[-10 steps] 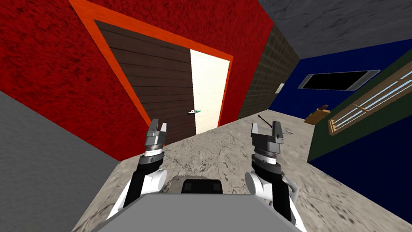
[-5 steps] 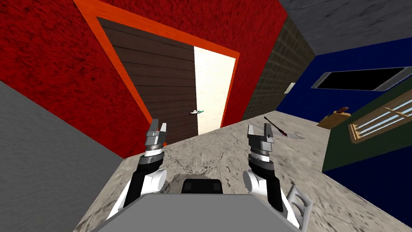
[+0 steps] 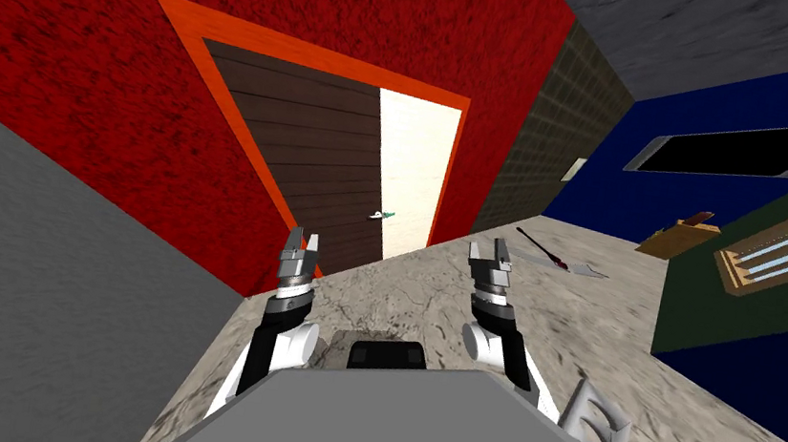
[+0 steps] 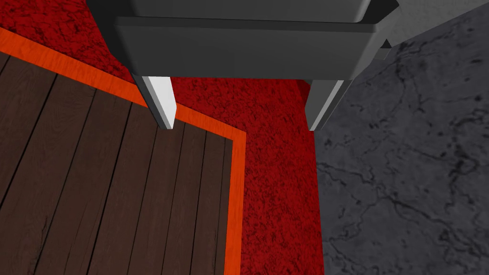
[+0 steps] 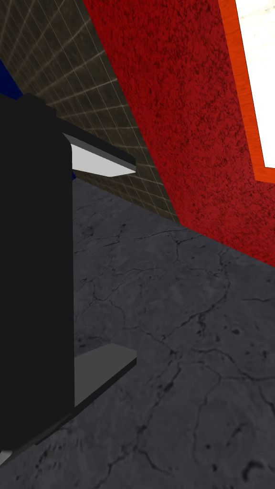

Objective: Pull the door open

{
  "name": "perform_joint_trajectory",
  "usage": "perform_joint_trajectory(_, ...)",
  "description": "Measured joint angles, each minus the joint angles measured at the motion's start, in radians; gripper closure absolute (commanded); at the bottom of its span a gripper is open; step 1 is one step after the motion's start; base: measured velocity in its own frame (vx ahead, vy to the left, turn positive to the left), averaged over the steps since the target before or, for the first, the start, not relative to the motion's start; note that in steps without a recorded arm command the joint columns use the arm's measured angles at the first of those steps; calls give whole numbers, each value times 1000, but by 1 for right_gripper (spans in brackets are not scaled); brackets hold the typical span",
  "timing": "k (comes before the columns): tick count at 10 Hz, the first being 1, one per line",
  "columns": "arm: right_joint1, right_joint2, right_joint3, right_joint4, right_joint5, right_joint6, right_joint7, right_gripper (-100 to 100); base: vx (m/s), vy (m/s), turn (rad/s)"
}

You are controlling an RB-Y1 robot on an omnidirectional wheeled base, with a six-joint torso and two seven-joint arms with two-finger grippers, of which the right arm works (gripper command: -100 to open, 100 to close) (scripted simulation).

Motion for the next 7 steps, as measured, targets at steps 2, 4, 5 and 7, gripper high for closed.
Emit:
perform_joint_trajectory(2, -20, -9, -8, 47, -5, -5, 0, -100, 87, 2, 114)
perform_joint_trajectory(4, -32, -10, -6, 88, -6, -11, 5, -100, 95, -5, 114)
perform_joint_trajectory(5, -42, -14, -10, 108, -8, -9, 6, -100, 95, -12, 121)
perform_joint_trajectory(7, -62, -23, -18, 164, -14, -20, 5, -100, 92, -11, 125)
